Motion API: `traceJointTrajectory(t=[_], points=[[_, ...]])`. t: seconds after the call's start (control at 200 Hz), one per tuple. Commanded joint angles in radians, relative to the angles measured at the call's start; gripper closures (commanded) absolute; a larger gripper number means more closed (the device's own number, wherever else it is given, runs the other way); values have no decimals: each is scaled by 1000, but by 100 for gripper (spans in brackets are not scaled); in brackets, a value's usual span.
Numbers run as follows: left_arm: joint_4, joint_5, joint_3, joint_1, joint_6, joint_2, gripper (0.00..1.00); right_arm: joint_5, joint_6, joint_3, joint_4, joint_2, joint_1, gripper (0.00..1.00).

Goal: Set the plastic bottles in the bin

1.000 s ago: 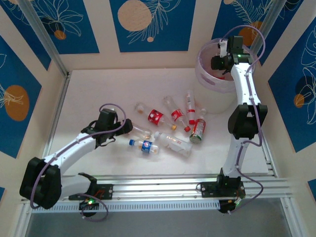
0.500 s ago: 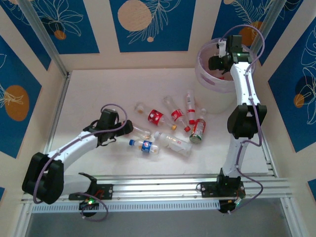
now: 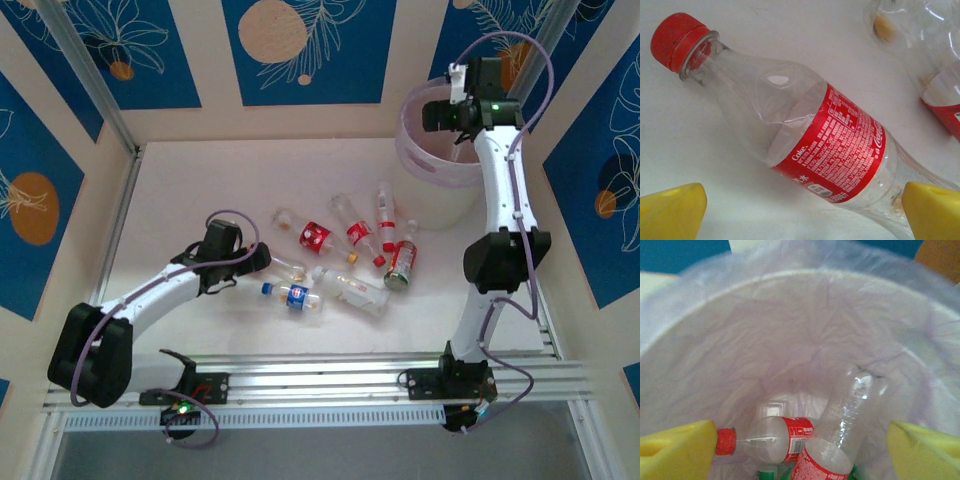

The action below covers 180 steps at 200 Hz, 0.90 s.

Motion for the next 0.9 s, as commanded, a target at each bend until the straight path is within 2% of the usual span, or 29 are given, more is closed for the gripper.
traceJointTrajectory(t=[0.0,0.11,0.2,0.285,0.36,0.56,0.68,0.895], points=[[6,-14,28,15,-48,-3,0,4,27,10,-3,-84,1,11],[-4,-62,41,21,-37,-29,0,-32,54,-56,41,-169,1,11],[-73,-118,88,29,-33,-52,0,-83,83,-130,81,-251,-2,11],[-130,-183,106,33,-113,-73,0,-134,118,-232,122,-338,1,11],[-121,-195,85,35,-199,-95,0,-163,144,-315,123,-407,22,10],[46,-134,-26,64,-445,-101,0,-182,149,-514,150,-561,111,9],[175,-88,-51,89,-486,-62,0,-237,128,-502,91,-568,120,9],[296,-15,-50,111,-567,56,0,-225,107,-535,71,-574,173,9]])
